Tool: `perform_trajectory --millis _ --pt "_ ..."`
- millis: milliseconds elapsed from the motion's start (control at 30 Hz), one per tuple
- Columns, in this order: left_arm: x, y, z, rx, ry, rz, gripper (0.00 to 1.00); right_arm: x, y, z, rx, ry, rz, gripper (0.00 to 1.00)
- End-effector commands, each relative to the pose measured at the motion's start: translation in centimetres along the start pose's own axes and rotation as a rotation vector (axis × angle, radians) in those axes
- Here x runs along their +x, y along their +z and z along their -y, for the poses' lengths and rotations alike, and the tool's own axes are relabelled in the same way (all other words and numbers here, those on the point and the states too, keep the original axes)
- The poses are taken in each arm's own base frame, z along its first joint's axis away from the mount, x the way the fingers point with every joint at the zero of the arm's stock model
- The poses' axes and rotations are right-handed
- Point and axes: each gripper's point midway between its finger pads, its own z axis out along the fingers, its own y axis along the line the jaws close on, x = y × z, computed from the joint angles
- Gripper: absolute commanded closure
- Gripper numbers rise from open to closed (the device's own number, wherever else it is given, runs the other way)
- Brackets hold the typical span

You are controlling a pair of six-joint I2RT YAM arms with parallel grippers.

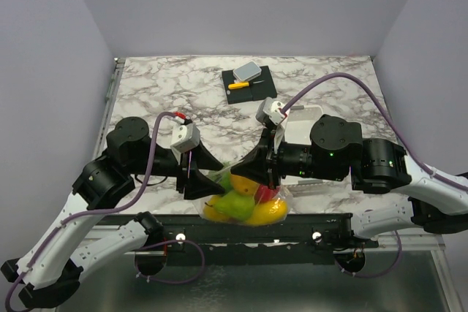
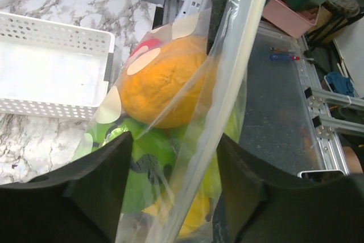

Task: Place the food in the zip-top bag and seal the zipper
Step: Place the zipper food storage bag at the center of the board.

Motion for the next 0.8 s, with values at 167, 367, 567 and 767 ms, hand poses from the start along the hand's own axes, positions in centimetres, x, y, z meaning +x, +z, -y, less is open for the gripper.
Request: perform_trajectory --millis 167,367,567,767 --pt "1.4 0.8 -0.8 0.017 -0.029 -0.035 0.26 -3.2 0.1 -0.8 -0.025 0.020 0.123 0.99" --pt "1.7 1.3 -0.7 0.055 -0.036 -0.039 0.42 -3.4 0.3 -0.8 -0.029 0.022 0.137 1.00" --pt "1.3 1.4 -0.5 0.077 -0.025 -0.031 0.95 -3.1 0.5 -0.6 -0.016 0.022 0.133 0.99" --pt "0.5 1.1 -0.6 0.044 -0.005 -0.006 1.00 -2.8 0.2 0.0 0.011 0.028 0.132 0.99"
